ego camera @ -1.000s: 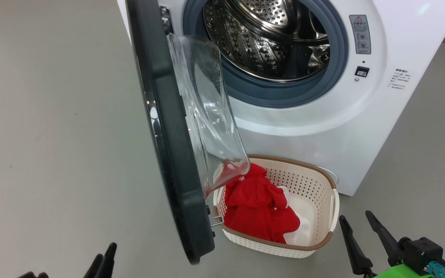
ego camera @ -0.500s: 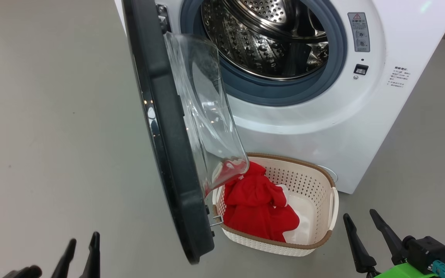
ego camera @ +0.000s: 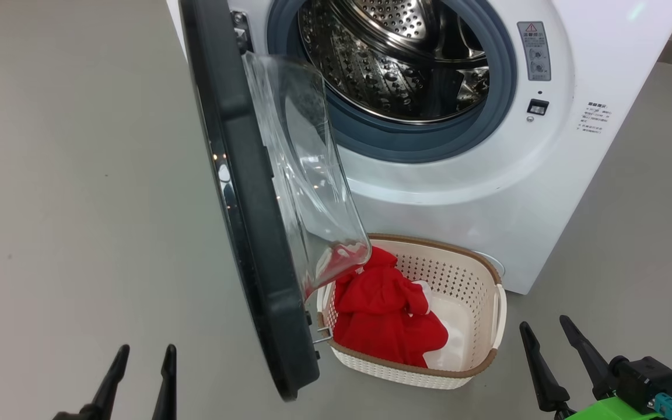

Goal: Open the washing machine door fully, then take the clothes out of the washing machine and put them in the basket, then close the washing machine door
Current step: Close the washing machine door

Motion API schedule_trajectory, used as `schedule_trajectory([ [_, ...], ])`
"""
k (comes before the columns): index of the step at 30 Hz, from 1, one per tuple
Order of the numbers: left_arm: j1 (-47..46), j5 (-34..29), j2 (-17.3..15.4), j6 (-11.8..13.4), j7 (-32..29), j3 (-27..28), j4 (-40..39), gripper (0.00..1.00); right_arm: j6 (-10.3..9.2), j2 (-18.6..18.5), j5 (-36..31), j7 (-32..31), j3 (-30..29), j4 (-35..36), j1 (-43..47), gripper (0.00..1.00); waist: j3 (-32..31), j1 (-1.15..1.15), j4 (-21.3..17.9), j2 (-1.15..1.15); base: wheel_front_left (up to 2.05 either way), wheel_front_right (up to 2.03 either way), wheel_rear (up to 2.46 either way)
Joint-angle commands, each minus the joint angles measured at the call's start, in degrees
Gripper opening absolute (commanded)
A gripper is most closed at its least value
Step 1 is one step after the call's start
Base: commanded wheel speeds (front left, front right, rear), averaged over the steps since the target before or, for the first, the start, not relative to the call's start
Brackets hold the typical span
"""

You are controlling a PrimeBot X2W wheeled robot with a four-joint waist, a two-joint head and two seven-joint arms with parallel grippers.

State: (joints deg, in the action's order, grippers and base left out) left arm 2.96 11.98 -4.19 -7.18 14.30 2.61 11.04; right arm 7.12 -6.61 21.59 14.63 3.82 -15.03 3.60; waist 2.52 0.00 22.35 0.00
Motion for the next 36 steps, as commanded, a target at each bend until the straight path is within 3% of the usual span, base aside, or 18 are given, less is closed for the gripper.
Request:
schedule_trajectory([
  [1,-0.1,-0.7,-0.2,-0.3,0.7,2.2,-1.9,1.0,0.36,-0.6,0.0,0.4,0.7,1.5,-0.8,1.0,-0.1,0.0,0.0,0.0,0.0,0.0,0.0],
  [36,1.2,-1.9,1.1,-0.3,0.7,3.0,-3.2,1.0,0.36,-0.6,0.0,0.4,0.6,1.3,-0.5,1.0,-0.8,0.0,0.1,0.0,0.0,0.0,0.0],
])
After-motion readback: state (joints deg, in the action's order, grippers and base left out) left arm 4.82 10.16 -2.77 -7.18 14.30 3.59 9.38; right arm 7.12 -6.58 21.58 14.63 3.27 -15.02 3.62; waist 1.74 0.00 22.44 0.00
